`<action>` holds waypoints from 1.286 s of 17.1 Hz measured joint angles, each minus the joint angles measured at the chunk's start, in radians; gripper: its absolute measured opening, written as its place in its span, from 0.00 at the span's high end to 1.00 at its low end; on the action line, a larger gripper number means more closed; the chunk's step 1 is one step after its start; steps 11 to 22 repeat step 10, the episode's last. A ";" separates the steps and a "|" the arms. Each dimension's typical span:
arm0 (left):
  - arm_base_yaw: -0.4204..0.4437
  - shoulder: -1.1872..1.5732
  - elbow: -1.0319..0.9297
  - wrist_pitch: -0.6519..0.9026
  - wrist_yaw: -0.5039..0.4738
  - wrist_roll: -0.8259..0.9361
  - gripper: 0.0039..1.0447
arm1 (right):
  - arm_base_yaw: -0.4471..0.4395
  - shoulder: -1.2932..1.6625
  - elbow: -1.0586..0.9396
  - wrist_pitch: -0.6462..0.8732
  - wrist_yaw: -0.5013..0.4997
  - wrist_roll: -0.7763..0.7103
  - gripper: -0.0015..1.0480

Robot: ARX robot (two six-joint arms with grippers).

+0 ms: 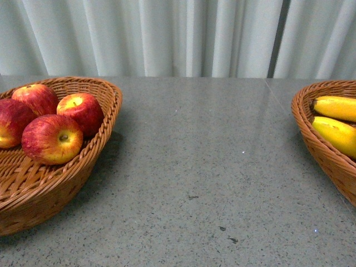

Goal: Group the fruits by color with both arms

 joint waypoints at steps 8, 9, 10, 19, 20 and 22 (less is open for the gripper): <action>0.000 0.000 0.000 0.000 0.000 0.000 0.06 | 0.000 0.000 0.000 0.000 0.000 0.000 0.06; 0.000 0.000 0.000 0.000 0.000 0.000 0.06 | 0.000 0.000 0.000 0.000 0.000 0.000 0.06; 0.000 0.000 0.000 0.000 0.000 0.000 0.06 | 0.000 0.000 0.000 0.000 0.000 0.000 0.06; 0.000 0.000 0.000 0.000 0.000 0.000 0.06 | 0.000 0.000 0.000 0.000 0.000 0.000 0.06; 0.000 0.000 0.000 0.000 0.000 0.000 0.06 | 0.000 0.000 0.000 0.000 0.000 0.000 0.06; 0.000 0.000 0.000 0.000 0.000 0.000 0.06 | 0.000 0.000 0.000 0.000 0.000 0.000 0.06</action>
